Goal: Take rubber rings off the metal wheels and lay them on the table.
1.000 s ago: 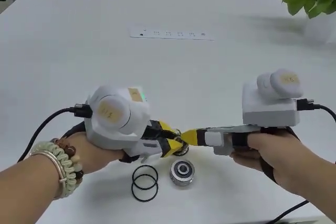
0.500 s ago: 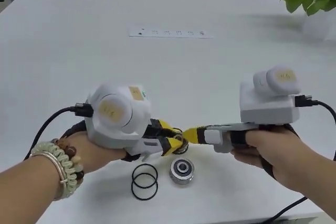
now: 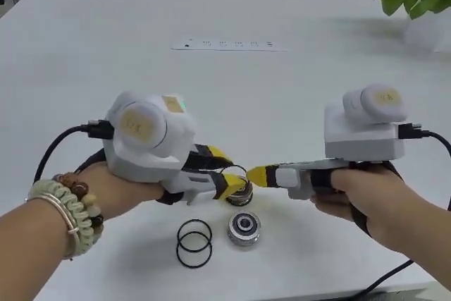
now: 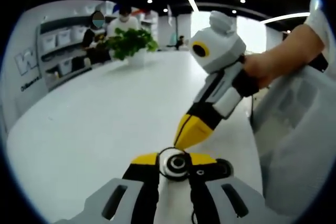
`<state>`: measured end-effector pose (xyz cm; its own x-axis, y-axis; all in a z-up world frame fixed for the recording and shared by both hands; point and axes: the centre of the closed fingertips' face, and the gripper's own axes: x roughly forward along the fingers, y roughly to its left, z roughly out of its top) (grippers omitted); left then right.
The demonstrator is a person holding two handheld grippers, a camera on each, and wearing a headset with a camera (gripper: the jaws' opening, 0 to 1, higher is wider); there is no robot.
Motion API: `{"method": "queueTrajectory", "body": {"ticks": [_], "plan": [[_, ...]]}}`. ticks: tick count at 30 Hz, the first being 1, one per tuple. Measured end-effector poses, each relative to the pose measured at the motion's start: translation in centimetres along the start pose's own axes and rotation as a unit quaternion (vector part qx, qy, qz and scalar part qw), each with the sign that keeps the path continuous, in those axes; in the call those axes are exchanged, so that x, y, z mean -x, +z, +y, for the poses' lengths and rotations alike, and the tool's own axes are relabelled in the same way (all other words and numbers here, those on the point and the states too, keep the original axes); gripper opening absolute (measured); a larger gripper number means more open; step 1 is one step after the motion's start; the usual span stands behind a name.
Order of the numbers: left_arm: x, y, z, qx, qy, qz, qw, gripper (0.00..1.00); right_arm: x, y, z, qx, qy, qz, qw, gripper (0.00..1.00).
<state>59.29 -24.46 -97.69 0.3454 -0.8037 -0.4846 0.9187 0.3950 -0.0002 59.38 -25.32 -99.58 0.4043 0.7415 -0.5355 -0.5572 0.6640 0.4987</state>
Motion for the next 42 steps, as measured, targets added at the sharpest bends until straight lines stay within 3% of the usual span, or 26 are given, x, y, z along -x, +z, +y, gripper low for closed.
{"method": "queueTrajectory", "body": {"ticks": [4, 9, 14, 18, 27, 42], "plan": [[0.8, 1.5, -0.5, 0.003, -0.012, -0.019, 0.9997, 0.31, 0.3, 0.5, 0.3, -0.007, 0.002, -0.014, 0.9999, 0.00], [1.7, 2.0, -0.8, -0.035, -0.019, -0.010, 0.9991, 0.37, 0.5, 1.2, 0.8, -0.023, 0.010, -0.032, 0.9992, 0.00], [2.6, 2.7, -0.8, -0.039, -0.021, -0.018, 0.9989, 0.39, 0.8, 1.8, 1.4, -0.026, 0.016, -0.045, 0.9985, 0.00], [3.5, 2.6, -0.8, -0.055, -0.019, -0.012, 0.9982, 0.40, 0.7, 2.0, 1.8, -0.023, 0.021, -0.047, 0.9984, 0.00], [6.1, 2.7, 0.0, -0.043, 0.007, -0.023, 0.9988, 0.45, 0.4, 2.0, 3.0, -0.013, 0.039, -0.042, 0.9983, 0.00], [9.2, -0.5, -0.5, -0.036, 0.038, 0.011, 0.9986, 0.55, -0.7, 0.1, 5.4, 0.009, 0.075, 0.001, 0.9972, 0.00]]}}
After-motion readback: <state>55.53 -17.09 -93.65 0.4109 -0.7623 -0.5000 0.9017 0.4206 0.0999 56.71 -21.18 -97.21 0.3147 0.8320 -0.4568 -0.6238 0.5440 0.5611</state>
